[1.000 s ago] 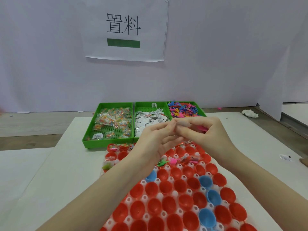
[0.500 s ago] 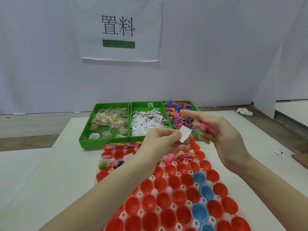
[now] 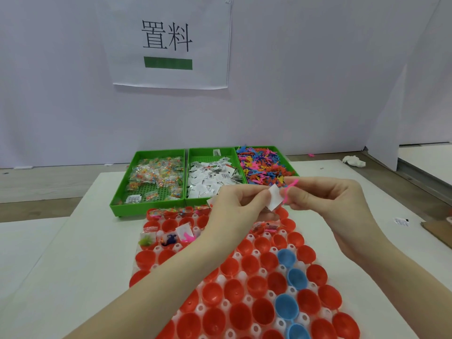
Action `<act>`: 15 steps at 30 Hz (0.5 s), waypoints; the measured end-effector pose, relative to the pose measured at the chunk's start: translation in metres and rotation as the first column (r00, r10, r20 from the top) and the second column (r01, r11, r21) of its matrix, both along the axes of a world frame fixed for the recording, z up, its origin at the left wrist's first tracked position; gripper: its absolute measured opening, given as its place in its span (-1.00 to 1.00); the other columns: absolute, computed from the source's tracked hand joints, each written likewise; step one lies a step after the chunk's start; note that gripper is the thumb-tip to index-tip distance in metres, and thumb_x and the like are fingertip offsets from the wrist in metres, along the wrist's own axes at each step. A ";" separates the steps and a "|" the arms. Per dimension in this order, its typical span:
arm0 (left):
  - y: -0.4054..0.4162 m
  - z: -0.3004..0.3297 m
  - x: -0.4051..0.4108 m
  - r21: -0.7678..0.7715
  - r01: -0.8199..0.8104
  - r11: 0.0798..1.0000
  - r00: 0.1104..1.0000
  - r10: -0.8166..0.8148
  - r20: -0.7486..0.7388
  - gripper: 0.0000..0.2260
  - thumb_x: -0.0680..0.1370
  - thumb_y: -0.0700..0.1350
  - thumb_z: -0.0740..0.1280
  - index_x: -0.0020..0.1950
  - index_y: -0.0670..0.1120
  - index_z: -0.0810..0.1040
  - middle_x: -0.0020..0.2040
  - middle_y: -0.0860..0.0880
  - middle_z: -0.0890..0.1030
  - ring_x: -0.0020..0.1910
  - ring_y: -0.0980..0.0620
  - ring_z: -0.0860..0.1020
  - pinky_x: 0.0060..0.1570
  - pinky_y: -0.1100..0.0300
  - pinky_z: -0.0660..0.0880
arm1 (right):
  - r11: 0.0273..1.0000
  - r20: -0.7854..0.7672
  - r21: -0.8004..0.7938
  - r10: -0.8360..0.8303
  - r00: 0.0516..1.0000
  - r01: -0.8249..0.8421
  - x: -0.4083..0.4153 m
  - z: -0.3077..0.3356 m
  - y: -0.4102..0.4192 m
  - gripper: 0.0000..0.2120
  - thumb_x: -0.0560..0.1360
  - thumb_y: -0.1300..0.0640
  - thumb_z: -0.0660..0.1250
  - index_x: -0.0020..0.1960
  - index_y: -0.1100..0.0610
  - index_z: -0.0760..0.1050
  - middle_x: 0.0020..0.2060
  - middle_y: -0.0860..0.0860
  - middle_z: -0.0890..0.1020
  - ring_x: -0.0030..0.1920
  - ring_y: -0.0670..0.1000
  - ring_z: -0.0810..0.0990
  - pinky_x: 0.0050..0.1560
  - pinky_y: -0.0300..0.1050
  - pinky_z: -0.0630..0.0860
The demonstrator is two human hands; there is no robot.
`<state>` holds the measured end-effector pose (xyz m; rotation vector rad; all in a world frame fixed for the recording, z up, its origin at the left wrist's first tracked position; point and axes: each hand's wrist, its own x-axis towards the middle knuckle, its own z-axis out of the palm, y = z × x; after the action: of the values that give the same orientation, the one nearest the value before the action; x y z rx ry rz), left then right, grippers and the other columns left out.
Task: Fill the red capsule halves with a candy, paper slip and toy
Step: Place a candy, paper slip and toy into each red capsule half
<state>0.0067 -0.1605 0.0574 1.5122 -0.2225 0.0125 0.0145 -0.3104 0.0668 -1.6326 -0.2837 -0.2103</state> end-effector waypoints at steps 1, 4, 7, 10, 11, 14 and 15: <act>0.000 -0.001 0.000 -0.005 0.008 1.000 1.000 -0.008 0.006 -0.75 0.55 -0.30 0.25 -0.18 -0.01 0.61 -0.40 0.05 0.63 -0.41 0.12 0.62 -0.29 0.38 0.55 | 1.000 -0.009 -0.003 0.004 1.000 -0.004 -0.001 -0.001 0.000 -0.80 0.19 0.13 0.40 -0.18 0.09 0.63 -0.34 -0.07 0.69 -0.38 -0.15 0.62 -0.39 -0.38 0.49; -0.001 -0.002 0.000 -0.025 0.066 0.998 0.998 -0.065 0.015 -0.78 0.55 -0.27 0.26 -0.12 0.01 0.62 -0.33 0.05 0.67 -0.32 0.09 0.66 -0.25 0.36 0.55 | 1.000 -0.015 -0.014 0.004 1.000 -0.004 -0.002 -0.002 0.001 -0.81 0.18 0.09 0.41 -0.20 0.07 0.64 -0.35 -0.09 0.68 -0.43 -0.19 0.57 -0.46 -0.40 0.43; -0.001 -0.002 0.002 -0.043 0.098 0.994 0.995 -0.098 0.003 -0.82 0.54 -0.25 0.28 -0.06 -0.02 0.63 -0.27 0.03 0.69 -0.26 0.06 0.67 -0.21 0.35 0.56 | 1.000 -0.046 0.018 0.022 0.999 -0.021 0.001 -0.004 0.002 -0.78 0.18 0.11 0.42 -0.17 0.09 0.64 -0.35 -0.07 0.69 -0.42 -0.19 0.58 -0.44 -0.40 0.44; -0.001 -0.001 0.009 -0.055 0.078 0.995 0.997 -0.078 -0.014 -0.85 0.51 -0.24 0.32 -0.06 -0.04 0.64 -0.30 0.03 0.68 -0.29 0.09 0.66 -0.22 0.36 0.55 | 0.999 -0.060 0.033 0.025 0.998 -0.023 0.006 -0.004 0.004 -0.77 0.18 0.11 0.42 -0.15 0.08 0.64 -0.30 -0.05 0.70 -0.34 -0.15 0.62 -0.39 -0.37 0.48; -0.001 0.001 0.012 -0.053 0.080 0.995 0.997 -0.081 -0.014 -0.86 0.50 -0.23 0.32 -0.06 -0.04 0.64 -0.30 0.03 0.68 -0.29 0.10 0.65 -0.19 0.36 0.55 | 0.999 -0.058 0.040 0.019 0.998 -0.017 0.009 -0.004 0.004 -0.77 0.19 0.11 0.42 -0.14 0.07 0.63 -0.28 -0.04 0.70 -0.29 -0.12 0.63 -0.36 -0.35 0.50; -0.005 0.003 0.022 -0.058 0.063 0.996 0.998 -0.063 0.004 -0.87 0.49 -0.28 0.34 -0.04 -0.12 0.64 -0.32 0.01 0.66 -0.31 0.10 0.64 -0.21 0.34 0.57 | 1.000 -0.054 -0.011 0.017 0.998 -0.017 0.018 -0.003 0.000 -0.79 0.30 0.19 0.42 -0.07 0.03 0.62 -0.20 0.00 0.69 -0.18 -0.04 0.65 -0.23 -0.28 0.57; -0.008 0.003 0.026 -0.048 0.024 0.999 1.000 -0.023 0.017 -0.87 0.47 -0.30 0.36 -0.04 -0.14 0.64 -0.34 0.01 0.65 -0.33 0.11 0.64 -0.24 0.34 0.56 | 0.998 -0.060 -0.054 0.026 0.998 -0.029 0.022 -0.003 -0.002 -0.79 0.35 0.24 0.41 -0.06 0.02 0.61 -0.19 0.02 0.68 -0.17 -0.01 0.65 -0.20 -0.26 0.59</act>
<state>0.0330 -0.1682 0.0604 1.4615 -0.2516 0.0113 0.0361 -0.3124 0.0638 -1.6850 -0.2685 -0.1341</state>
